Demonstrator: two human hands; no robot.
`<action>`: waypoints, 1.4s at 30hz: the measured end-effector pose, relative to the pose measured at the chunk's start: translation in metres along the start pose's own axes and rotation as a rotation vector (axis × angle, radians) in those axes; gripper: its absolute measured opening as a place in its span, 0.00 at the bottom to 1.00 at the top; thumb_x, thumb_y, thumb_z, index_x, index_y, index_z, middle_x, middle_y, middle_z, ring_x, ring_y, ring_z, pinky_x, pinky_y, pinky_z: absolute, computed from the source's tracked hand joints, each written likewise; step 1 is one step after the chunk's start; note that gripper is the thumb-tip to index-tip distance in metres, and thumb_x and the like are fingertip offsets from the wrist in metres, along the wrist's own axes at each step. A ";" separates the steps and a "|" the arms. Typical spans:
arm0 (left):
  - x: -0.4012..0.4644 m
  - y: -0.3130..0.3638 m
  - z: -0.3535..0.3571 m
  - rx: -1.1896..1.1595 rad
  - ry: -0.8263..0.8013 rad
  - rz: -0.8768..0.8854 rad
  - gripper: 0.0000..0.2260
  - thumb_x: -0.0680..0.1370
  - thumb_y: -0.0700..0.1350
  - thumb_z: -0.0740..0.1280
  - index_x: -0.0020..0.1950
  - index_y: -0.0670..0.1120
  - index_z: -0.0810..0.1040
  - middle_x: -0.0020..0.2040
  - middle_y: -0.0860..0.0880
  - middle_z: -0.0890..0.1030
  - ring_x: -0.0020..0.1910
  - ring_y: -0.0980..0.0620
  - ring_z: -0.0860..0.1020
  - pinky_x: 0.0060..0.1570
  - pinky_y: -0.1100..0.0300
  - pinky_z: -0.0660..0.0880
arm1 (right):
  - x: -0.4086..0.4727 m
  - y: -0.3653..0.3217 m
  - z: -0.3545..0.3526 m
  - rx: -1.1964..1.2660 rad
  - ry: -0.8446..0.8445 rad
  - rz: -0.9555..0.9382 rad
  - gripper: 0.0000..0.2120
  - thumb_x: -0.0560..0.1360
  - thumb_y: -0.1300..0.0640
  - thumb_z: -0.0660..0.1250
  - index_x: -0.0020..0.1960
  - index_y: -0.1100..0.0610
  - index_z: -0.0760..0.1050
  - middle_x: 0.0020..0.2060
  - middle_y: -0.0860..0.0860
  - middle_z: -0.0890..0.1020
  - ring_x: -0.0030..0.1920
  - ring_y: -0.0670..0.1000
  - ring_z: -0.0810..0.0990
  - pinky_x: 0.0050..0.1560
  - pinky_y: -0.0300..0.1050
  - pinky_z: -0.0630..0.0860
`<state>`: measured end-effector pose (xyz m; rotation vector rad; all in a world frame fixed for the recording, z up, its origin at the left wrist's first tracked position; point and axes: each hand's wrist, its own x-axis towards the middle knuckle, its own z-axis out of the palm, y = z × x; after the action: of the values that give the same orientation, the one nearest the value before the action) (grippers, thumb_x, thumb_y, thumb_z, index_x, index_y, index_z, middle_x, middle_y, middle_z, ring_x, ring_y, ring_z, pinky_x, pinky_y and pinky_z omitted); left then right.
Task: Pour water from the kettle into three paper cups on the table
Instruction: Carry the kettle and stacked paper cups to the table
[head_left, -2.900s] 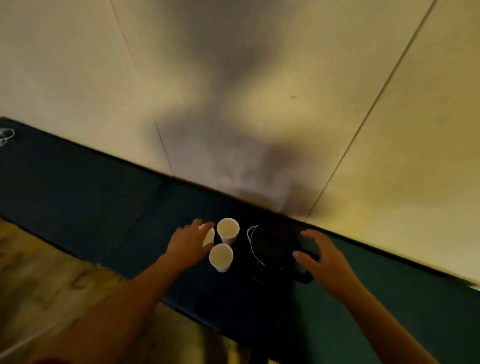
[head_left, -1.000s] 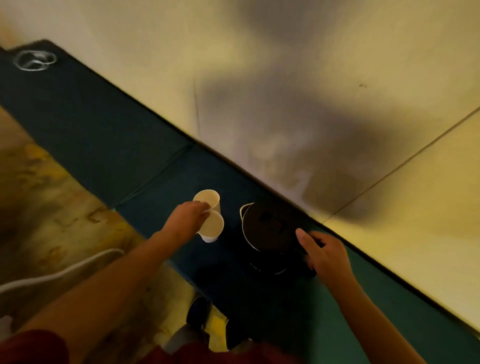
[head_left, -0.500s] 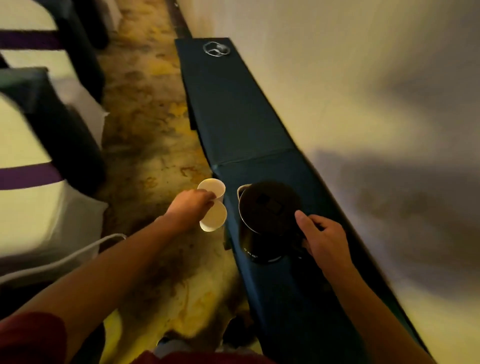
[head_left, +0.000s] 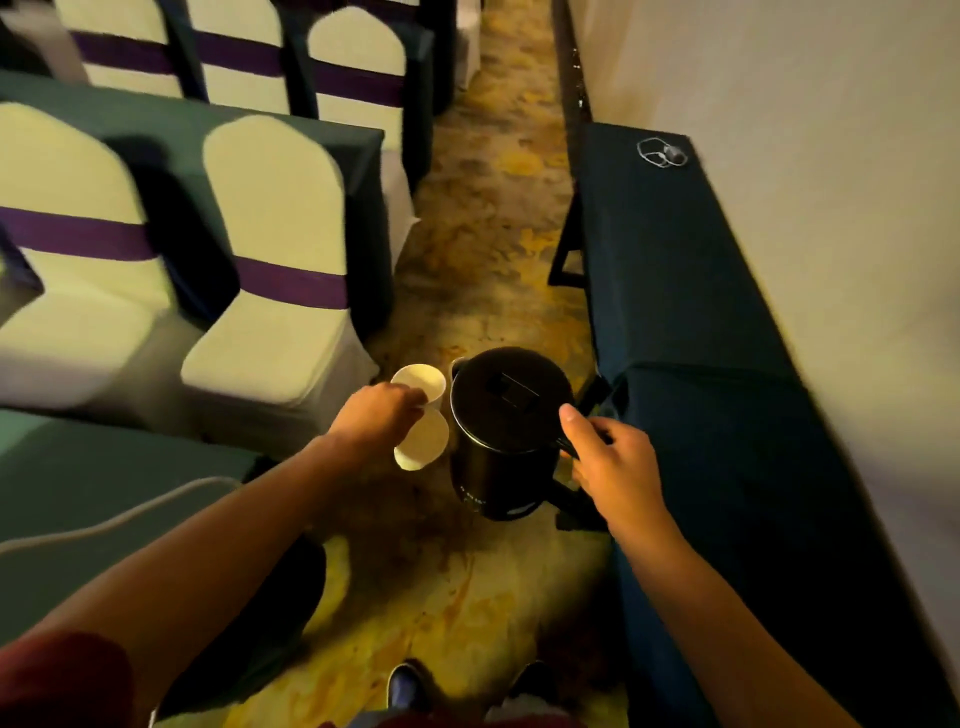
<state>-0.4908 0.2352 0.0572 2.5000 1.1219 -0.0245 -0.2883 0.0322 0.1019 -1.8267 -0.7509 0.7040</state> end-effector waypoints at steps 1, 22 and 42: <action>-0.007 -0.017 -0.005 0.005 0.014 -0.027 0.14 0.82 0.48 0.65 0.67 0.50 0.79 0.66 0.46 0.80 0.62 0.43 0.81 0.61 0.47 0.77 | 0.002 -0.006 0.016 -0.001 -0.028 -0.010 0.22 0.76 0.38 0.68 0.29 0.49 0.77 0.21 0.45 0.74 0.26 0.46 0.73 0.33 0.46 0.68; -0.197 -0.259 -0.045 -0.062 0.281 -0.780 0.10 0.81 0.47 0.66 0.58 0.46 0.83 0.52 0.44 0.86 0.47 0.42 0.85 0.47 0.49 0.82 | 0.037 -0.107 0.335 -0.083 -0.745 -0.257 0.23 0.80 0.43 0.67 0.32 0.56 0.76 0.20 0.42 0.73 0.23 0.40 0.72 0.24 0.31 0.65; -0.277 -0.457 -0.025 -0.093 0.095 -0.597 0.13 0.81 0.48 0.64 0.64 0.50 0.81 0.58 0.42 0.84 0.53 0.39 0.83 0.51 0.48 0.79 | -0.113 -0.092 0.484 -0.163 -0.429 -0.017 0.22 0.71 0.32 0.67 0.32 0.50 0.78 0.25 0.49 0.77 0.30 0.52 0.75 0.34 0.57 0.74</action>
<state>-1.0114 0.3197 -0.0311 2.0192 1.8218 -0.0190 -0.7395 0.2519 0.0415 -1.8315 -1.1291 1.0678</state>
